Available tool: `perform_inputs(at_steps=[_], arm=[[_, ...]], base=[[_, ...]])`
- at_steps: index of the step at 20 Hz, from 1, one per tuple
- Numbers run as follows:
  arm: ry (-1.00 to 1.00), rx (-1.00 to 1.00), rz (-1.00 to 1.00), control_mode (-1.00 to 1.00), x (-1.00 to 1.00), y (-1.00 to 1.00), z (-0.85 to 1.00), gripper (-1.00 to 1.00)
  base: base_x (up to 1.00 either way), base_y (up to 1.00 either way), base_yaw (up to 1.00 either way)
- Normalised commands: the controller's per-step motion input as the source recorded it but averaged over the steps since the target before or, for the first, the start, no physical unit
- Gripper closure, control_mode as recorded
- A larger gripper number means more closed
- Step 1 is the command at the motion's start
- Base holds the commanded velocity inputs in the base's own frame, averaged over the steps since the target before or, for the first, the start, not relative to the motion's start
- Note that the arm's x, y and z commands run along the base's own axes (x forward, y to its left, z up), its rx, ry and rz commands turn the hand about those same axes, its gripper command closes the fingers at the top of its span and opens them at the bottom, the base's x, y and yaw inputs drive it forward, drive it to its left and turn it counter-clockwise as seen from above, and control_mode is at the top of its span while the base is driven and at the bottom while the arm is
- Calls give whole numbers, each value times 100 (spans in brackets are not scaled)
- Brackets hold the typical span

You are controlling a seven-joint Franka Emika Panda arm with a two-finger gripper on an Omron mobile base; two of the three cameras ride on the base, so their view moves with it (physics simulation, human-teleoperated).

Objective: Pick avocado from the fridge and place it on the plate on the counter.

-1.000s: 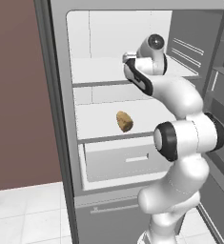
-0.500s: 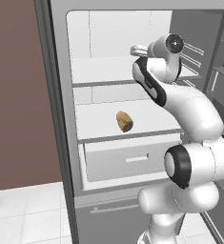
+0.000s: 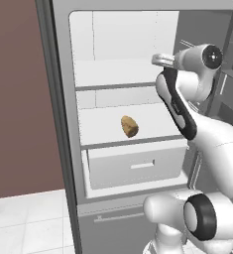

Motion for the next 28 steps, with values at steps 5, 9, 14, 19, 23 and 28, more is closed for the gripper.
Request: perform_inputs(at_steps=[5,9,14,19,23,28], arm=[[-7,0,0,-100,-100,0,-30,100],[0,0,0,-100,-100,0,-4,100],[9,-4,2,-100,-100,6,18,100],[15,-11,4,-100,-100,18,15,100],[24,-26,16,-100,-100,51,-15,100],[26,-20,26,-100,-78,64,-60,100]], base=[[0,0,0],[0,0,0],[0,0,0],[0,0,0],[0,0,0],[0,0,0]])
